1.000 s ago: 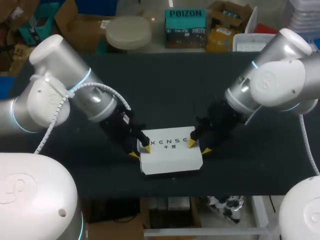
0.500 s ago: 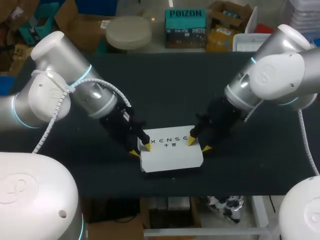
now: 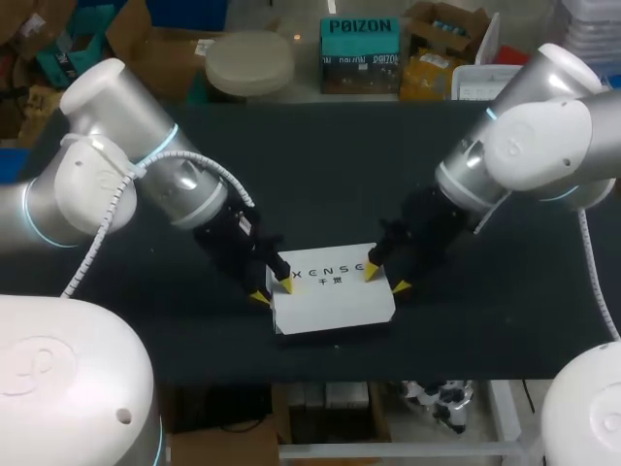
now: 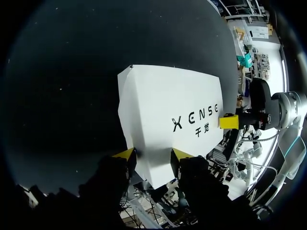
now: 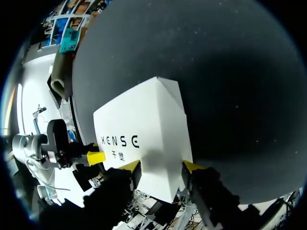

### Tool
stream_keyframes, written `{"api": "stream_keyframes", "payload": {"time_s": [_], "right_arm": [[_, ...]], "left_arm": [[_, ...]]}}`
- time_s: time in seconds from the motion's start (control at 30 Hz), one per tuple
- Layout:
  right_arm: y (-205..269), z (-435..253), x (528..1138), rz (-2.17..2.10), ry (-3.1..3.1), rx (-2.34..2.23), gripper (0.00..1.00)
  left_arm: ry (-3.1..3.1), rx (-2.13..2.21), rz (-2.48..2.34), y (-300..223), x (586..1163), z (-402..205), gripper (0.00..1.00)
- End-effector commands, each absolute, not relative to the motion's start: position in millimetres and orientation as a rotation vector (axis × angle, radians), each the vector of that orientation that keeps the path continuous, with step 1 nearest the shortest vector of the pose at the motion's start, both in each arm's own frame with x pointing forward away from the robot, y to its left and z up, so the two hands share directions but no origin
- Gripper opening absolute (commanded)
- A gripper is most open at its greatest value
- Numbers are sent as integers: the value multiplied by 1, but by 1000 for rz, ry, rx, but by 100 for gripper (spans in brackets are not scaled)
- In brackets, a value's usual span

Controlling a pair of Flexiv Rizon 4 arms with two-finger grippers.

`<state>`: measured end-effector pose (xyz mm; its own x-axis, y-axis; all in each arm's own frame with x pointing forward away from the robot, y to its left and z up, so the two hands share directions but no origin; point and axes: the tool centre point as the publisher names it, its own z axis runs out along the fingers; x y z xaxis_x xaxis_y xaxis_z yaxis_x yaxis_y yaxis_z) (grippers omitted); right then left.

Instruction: Assemble the packaging by folding the flat box into shape, placing the metal phone stand inside, and closing the box properly

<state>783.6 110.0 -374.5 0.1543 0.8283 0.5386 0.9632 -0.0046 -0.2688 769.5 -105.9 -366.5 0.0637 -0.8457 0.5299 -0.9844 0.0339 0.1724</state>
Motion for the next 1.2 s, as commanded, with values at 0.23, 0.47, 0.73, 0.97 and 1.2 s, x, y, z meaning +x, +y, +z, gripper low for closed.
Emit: {"api": "stream_keyframes", "payload": {"time_s": [0.23,0.47,0.73,0.97,1.2], "right_arm": [[112,-369,784,-294,-1706,-1858,58],[112,-367,786,-284,-1702,-1855,57],[113,-367,788,-272,-1697,-1850,57],[114,-365,788,-268,-1696,-1852,59],[113,-362,787,-265,-1695,-1852,59]], "left_arm": [[-1826,1853,337,-112,771,-362,48],[-1815,1853,309,-113,773,-360,47],[-1810,1856,290,-114,774,-358,46],[-1807,1854,287,-115,775,-358,47],[-1804,1856,286,-113,774,-356,47]]}}
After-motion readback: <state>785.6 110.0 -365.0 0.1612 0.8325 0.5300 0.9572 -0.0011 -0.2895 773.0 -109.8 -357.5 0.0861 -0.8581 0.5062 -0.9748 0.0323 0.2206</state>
